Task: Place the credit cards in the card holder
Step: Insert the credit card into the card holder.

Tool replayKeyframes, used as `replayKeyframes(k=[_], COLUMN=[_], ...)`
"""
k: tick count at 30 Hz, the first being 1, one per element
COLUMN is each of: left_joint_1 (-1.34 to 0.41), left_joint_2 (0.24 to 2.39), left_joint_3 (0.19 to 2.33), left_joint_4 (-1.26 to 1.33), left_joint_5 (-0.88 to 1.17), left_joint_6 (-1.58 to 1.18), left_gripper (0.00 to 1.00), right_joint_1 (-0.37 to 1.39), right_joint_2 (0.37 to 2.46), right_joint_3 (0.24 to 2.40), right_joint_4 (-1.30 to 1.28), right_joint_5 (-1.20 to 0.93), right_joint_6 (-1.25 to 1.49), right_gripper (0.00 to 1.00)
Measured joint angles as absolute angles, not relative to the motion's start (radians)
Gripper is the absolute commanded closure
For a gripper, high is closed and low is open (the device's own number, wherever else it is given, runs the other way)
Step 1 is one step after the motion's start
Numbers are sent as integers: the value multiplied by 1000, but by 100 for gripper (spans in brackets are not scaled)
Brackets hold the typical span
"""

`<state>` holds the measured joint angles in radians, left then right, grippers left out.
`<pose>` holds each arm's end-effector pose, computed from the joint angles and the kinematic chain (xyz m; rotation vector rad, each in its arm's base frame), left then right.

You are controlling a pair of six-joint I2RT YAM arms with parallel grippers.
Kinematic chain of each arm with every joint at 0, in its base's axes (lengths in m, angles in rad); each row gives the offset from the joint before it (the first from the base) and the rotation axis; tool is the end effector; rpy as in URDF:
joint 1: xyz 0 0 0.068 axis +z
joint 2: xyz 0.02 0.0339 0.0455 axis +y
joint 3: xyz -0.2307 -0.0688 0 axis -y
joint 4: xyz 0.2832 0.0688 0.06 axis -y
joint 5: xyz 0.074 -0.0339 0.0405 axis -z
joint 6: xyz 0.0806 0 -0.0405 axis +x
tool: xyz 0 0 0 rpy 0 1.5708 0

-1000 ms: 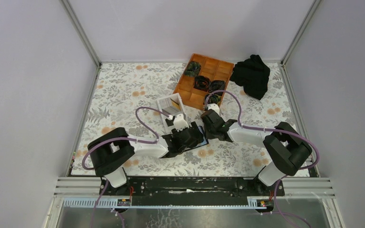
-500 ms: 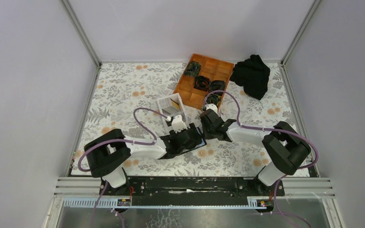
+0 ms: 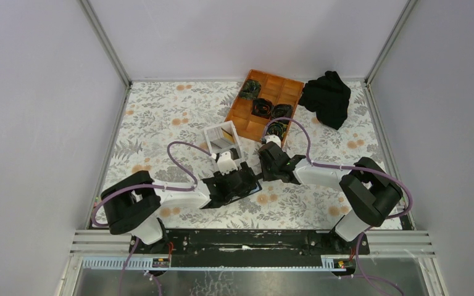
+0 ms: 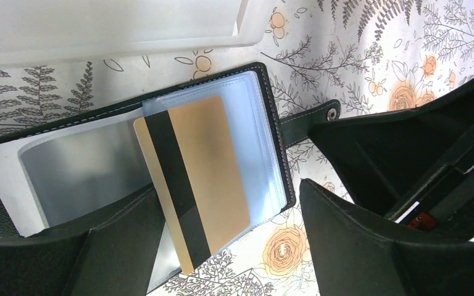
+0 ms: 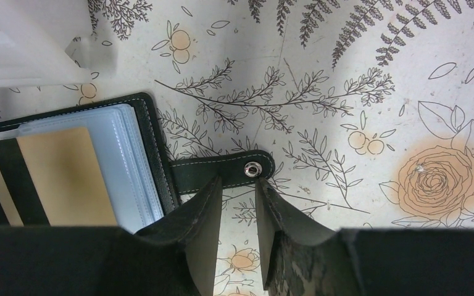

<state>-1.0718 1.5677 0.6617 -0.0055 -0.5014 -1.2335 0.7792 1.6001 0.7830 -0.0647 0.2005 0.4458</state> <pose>0.1919 -0.2711 0.0440 -0.4007 2.3589 -0.4974 0.2685 0.2427 0.0606 -0.3194 2.4313 0.3038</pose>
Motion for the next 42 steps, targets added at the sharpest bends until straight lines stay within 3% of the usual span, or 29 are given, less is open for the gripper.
replayKeyframes(k=[32,42], left_joint_1=[-1073,-1074], left_joint_2=[1568,1563], left_joint_3=[661,660], left_joint_4=[-20,-21], left_joint_5=[-506,-508], left_joint_6=[-1240,-1240], left_gripper=[13,13], right_joint_1=[811,813], right_joint_2=[1604,1694], right_joint_3=[867,908], right_joint_4=[-150,-140], right_joint_5=[220,223], right_joint_6=[413,406], right_gripper=[66,66])
